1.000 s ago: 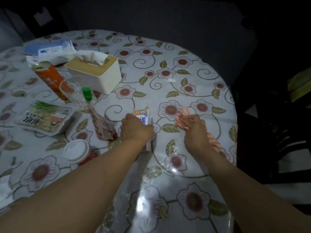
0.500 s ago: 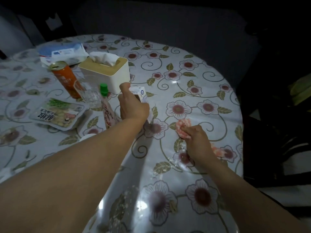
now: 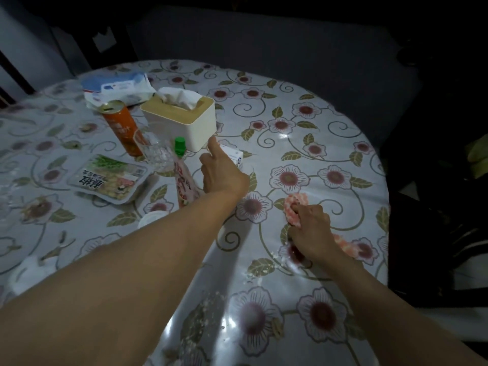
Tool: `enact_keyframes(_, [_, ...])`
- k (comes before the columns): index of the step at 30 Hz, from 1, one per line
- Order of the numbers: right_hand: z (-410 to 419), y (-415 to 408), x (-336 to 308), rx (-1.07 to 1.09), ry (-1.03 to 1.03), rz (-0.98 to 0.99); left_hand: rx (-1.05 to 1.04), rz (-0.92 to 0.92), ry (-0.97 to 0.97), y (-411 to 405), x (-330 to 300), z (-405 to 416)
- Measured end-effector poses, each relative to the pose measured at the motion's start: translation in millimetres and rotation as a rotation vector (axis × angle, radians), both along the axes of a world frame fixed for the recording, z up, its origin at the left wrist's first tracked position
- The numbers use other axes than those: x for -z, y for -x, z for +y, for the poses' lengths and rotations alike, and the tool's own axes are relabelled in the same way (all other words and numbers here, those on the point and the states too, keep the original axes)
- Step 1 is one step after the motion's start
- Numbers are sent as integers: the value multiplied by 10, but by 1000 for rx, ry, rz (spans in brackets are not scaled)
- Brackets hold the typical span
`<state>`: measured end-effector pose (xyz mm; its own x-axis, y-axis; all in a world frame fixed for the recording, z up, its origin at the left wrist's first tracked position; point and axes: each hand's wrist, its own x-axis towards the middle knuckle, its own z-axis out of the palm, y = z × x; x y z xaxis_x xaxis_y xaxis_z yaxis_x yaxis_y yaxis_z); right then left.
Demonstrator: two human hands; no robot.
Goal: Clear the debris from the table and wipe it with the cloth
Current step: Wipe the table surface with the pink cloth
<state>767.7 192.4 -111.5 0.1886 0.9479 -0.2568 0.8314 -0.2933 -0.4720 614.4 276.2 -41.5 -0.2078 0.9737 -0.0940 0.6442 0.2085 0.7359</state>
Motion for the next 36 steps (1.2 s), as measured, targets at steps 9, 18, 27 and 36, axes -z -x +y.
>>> enact_keyframes(9, [15, 16, -76, -54, 81, -65, 177, 387, -378, 199, -385, -323])
enact_keyframes(18, [-1, 80, -80, -24, 56, -99, -77, 327, -49, 676, -512, -208])
enact_keyframes(27, [83, 28, -60, 9, 60, -69, -193, 195, -152, 696, -505, 10])
enact_keyframes(36, [83, 64, 11, 28, 14, -129, -122, 189, -89, 640, -510, -31])
